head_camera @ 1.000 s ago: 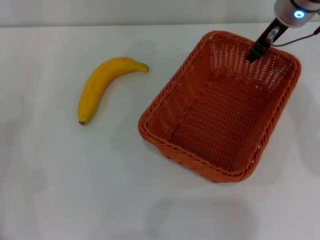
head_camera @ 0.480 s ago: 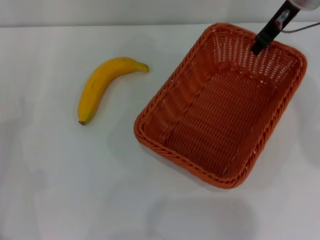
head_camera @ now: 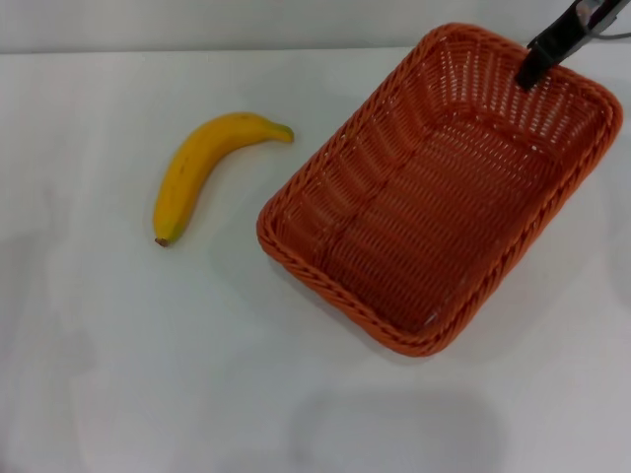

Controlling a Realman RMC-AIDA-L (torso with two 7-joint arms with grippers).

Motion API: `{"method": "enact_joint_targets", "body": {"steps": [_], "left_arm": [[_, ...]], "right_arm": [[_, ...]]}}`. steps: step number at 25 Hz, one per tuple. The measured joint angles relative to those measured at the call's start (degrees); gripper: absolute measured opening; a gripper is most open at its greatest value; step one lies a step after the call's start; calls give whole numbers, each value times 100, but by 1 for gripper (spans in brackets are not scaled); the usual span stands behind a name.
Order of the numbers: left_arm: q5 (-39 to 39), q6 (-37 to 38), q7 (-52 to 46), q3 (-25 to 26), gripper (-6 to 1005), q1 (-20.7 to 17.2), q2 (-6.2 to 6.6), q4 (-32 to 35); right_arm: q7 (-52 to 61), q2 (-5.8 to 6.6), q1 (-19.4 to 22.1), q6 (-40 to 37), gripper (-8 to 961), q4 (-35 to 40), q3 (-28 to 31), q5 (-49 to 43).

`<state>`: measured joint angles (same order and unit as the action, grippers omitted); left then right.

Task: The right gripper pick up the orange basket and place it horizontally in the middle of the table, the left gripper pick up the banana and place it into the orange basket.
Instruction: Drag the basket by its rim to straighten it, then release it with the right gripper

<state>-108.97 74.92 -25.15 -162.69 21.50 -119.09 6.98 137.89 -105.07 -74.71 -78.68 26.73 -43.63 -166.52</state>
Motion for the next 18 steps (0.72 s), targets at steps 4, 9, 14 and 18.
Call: {"method": "enact_joint_targets", "body": {"steps": [4,9,14,18], "left_arm": [[-1,0,0,0,886,19,0,-46],[-1,1,1,7,886,27,0,-55],[-1,1,1,3,886,48,0,-56],[1,1,1,36,886,48,0,-57]], "right_arm": [[31,118,35,-164,200,-2,327,2],[106,165,82,-270,186,0,479,17],[107,289,250,-386,172,9,1049,116],[108,445,518,-532,172,31,1233,568]]}}
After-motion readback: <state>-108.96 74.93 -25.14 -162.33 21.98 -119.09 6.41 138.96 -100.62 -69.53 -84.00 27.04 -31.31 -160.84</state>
